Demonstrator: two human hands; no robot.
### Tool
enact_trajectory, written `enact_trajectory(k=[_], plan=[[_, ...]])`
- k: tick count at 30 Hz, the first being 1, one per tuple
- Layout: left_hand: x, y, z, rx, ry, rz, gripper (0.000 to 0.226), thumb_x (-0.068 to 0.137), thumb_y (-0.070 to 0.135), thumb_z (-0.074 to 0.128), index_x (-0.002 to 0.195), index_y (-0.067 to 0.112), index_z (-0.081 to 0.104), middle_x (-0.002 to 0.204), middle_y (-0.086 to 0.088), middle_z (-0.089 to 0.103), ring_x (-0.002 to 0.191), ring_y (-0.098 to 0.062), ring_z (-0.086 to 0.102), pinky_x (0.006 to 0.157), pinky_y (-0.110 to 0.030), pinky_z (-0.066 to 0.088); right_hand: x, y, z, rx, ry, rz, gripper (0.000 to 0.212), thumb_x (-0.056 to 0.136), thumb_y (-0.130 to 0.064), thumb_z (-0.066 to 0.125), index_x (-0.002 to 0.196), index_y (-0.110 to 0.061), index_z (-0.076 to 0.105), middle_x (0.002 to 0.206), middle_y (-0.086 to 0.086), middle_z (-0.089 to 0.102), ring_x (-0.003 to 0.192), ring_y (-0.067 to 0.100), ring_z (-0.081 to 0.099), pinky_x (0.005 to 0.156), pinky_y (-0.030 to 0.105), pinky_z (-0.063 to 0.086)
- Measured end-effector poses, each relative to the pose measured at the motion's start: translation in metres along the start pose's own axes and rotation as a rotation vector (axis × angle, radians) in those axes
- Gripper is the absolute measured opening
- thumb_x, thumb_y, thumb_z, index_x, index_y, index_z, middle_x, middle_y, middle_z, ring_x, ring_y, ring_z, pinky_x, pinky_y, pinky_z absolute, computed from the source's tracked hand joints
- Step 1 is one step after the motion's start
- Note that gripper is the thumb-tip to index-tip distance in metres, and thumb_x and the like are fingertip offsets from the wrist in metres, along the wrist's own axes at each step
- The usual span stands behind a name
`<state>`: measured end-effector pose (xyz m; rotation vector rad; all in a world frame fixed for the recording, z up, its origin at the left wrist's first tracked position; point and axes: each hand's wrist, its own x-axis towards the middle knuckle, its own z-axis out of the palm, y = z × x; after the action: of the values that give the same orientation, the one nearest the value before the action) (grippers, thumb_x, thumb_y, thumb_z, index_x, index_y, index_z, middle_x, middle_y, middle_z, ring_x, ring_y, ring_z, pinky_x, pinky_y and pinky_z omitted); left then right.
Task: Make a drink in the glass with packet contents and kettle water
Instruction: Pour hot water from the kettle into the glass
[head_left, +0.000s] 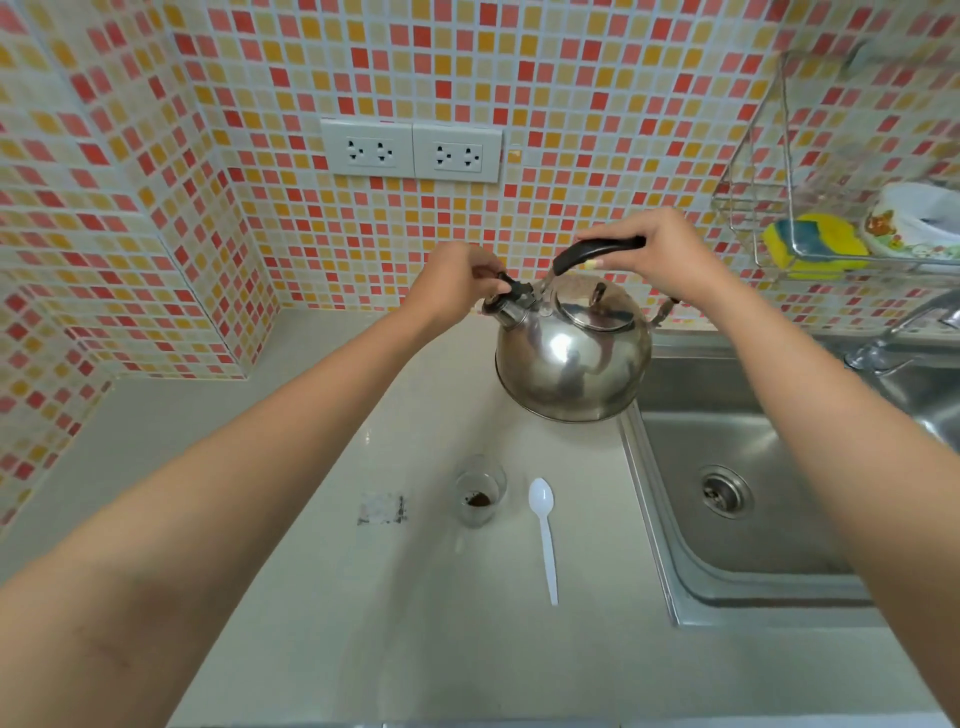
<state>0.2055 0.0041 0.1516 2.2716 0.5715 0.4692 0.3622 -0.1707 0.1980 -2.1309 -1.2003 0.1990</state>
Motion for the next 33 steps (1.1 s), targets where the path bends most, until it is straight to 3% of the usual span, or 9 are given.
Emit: enact_trajectory(k=[3, 5, 8, 11, 14, 19, 23, 27, 33], plan=[[-0.018, 0.012, -0.005, 0.041, -0.035, 0.056, 0.028, 0.085, 0.016, 0.069, 0.111, 0.006, 0.071, 0.105, -0.011, 0.072, 0.091, -0.018, 0.062, 0.082, -0.025, 0.049, -0.021, -0.013, -0.011, -0.053, -0.026, -0.034, 0.038, 0.082, -0.010, 0.071, 0.116, -0.024, 0.067, 0.099, -0.016, 0.065, 0.082, -0.010, 0.057, 0.078, 0.007, 0.041], [-0.031, 0.018, -0.006, 0.072, -0.072, 0.099, 0.024, 0.085, 0.016, 0.069, 0.107, 0.006, 0.073, 0.097, -0.012, 0.072, 0.082, -0.018, 0.061, 0.072, -0.021, 0.047, -0.035, -0.019, -0.016, -0.089, -0.032, -0.065, 0.037, 0.081, -0.010, 0.071, 0.116, -0.024, 0.067, 0.099, -0.018, 0.064, 0.075, -0.021, 0.055, 0.069, -0.003, 0.039], [-0.050, 0.024, -0.002, 0.083, -0.102, 0.142, 0.022, 0.086, 0.017, 0.068, 0.105, 0.007, 0.073, 0.091, -0.010, 0.071, 0.077, -0.014, 0.056, 0.061, -0.012, 0.037, -0.057, -0.023, -0.019, -0.136, -0.037, -0.071, 0.036, 0.082, -0.012, 0.071, 0.115, -0.025, 0.068, 0.103, -0.016, 0.063, 0.070, -0.024, 0.052, 0.062, -0.003, 0.038], [-0.066, 0.026, 0.003, 0.122, -0.116, 0.188, 0.025, 0.086, 0.017, 0.068, 0.108, 0.007, 0.072, 0.099, -0.008, 0.072, 0.082, -0.011, 0.057, 0.066, -0.008, 0.038, -0.078, -0.025, -0.019, -0.165, -0.060, -0.080, 0.035, 0.082, -0.012, 0.071, 0.116, -0.021, 0.068, 0.096, -0.013, 0.063, 0.064, -0.025, 0.051, 0.060, -0.005, 0.036], [-0.081, 0.025, 0.008, 0.142, -0.152, 0.210, 0.027, 0.085, 0.018, 0.070, 0.109, 0.007, 0.072, 0.106, -0.008, 0.073, 0.090, -0.015, 0.063, 0.079, -0.021, 0.047, -0.097, -0.028, -0.016, -0.187, -0.110, -0.073, 0.036, 0.082, -0.014, 0.071, 0.117, -0.023, 0.067, 0.107, -0.011, 0.066, 0.089, -0.012, 0.056, 0.080, 0.002, 0.037], [-0.100, 0.019, 0.019, 0.126, -0.242, 0.188, 0.020, 0.081, 0.016, 0.073, 0.099, 0.007, 0.076, 0.095, -0.008, 0.074, 0.076, -0.013, 0.060, 0.063, -0.012, 0.040, -0.117, -0.031, -0.003, -0.233, -0.191, -0.069, 0.036, 0.082, -0.014, 0.072, 0.117, -0.022, 0.067, 0.091, -0.022, 0.063, 0.072, -0.017, 0.053, 0.065, -0.003, 0.037], [-0.110, 0.015, 0.025, 0.150, -0.298, 0.178, 0.017, 0.079, 0.013, 0.074, 0.093, 0.005, 0.077, 0.088, -0.014, 0.074, 0.077, -0.023, 0.065, 0.072, -0.032, 0.052, -0.128, -0.031, 0.007, -0.278, -0.226, -0.078, 0.036, 0.083, -0.013, 0.071, 0.118, -0.020, 0.067, 0.100, -0.012, 0.066, 0.075, -0.012, 0.052, 0.070, -0.001, 0.036], [-0.118, 0.008, 0.031, 0.156, -0.310, 0.152, 0.017, 0.079, 0.014, 0.075, 0.093, 0.006, 0.077, 0.089, -0.012, 0.075, 0.081, -0.026, 0.068, 0.077, -0.037, 0.054, -0.135, -0.033, 0.017, -0.304, -0.250, -0.087, 0.035, 0.083, -0.012, 0.070, 0.118, -0.018, 0.067, 0.115, 0.002, 0.070, 0.093, 0.005, 0.058, 0.085, 0.018, 0.040], [-0.125, -0.001, 0.037, 0.186, -0.331, 0.096, 0.023, 0.079, 0.013, 0.075, 0.100, 0.003, 0.076, 0.096, -0.013, 0.075, 0.086, -0.026, 0.069, 0.081, -0.032, 0.054, -0.135, -0.031, 0.035, -0.316, -0.289, -0.066, 0.036, 0.084, -0.012, 0.070, 0.118, -0.020, 0.067, 0.113, 0.000, 0.070, 0.088, 0.004, 0.054, 0.084, 0.020, 0.039]])
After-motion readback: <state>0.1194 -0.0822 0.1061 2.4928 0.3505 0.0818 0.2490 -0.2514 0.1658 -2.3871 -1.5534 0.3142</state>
